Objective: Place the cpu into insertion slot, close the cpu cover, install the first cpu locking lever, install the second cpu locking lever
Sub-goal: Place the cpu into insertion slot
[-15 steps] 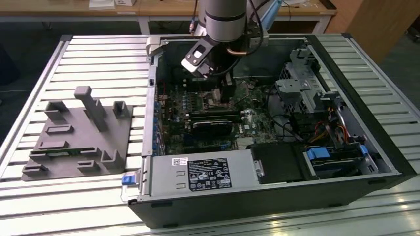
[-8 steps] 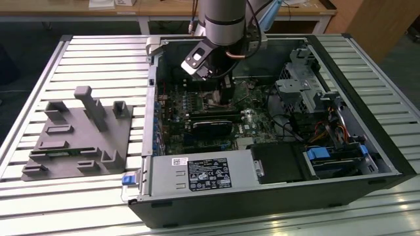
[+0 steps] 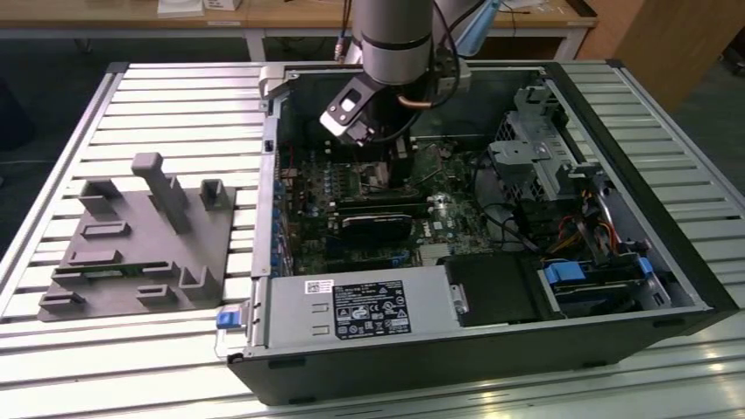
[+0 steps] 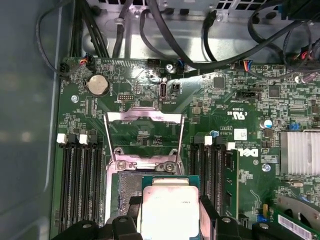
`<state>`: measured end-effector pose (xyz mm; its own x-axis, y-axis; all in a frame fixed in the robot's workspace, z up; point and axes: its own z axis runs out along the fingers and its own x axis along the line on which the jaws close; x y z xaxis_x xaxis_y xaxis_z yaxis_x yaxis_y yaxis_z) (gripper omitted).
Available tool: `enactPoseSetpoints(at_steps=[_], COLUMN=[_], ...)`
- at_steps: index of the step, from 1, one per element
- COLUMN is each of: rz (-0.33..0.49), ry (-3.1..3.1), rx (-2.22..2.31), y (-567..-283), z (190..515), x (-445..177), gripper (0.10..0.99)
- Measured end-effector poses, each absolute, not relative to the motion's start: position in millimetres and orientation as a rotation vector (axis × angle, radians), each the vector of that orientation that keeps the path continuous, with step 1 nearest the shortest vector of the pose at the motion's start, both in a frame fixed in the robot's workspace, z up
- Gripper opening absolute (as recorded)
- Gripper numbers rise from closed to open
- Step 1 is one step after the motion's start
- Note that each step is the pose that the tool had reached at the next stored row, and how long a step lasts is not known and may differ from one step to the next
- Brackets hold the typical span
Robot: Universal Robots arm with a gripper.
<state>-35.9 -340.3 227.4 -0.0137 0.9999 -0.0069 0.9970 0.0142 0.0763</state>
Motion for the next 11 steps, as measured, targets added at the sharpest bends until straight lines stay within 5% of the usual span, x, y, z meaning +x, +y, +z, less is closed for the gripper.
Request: enactPoseSetpoints(at_steps=[11], rz=[0.079], ry=[2.198], rx=[2.163], y=[-333.6], z=[220.3], x=[-37.0], gripper=[0.541])
